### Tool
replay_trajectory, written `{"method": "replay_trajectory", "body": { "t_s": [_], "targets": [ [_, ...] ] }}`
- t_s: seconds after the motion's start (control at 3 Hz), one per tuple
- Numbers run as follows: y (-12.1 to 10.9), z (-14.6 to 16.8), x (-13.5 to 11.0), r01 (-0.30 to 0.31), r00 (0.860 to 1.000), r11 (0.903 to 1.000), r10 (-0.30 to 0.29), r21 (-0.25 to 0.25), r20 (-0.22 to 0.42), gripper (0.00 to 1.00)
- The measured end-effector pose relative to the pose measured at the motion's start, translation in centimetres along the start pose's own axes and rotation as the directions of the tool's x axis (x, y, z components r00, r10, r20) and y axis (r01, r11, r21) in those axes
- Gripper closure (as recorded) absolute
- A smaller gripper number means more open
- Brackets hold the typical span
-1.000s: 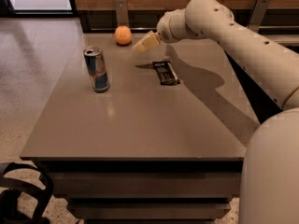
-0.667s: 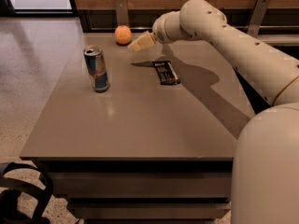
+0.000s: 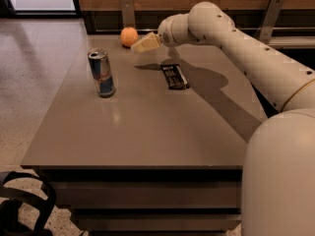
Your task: Pick orange
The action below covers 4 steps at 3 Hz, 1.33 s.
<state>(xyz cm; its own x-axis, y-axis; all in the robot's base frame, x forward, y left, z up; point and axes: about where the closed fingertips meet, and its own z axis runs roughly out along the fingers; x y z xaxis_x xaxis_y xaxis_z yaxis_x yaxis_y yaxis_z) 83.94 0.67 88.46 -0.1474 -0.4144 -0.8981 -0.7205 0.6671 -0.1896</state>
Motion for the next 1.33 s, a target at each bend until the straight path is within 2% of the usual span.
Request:
{"method": "replay_trajectory", "body": {
  "t_s": [0.33,0.67,1.33],
  "targets": [
    [-0.2,2.3,-0.7,-0.004,1.000,0.9998,0.004,-0.021,0.012,0.00],
    [-0.3,5.5,-0.6,-0.026,0.999,0.9971,0.028,-0.071,0.025,0.00],
    [-2.4,8.5,-1.3,-0.070,0.992,0.9925,0.080,-0.100,0.096,0.00]
  ]
}}
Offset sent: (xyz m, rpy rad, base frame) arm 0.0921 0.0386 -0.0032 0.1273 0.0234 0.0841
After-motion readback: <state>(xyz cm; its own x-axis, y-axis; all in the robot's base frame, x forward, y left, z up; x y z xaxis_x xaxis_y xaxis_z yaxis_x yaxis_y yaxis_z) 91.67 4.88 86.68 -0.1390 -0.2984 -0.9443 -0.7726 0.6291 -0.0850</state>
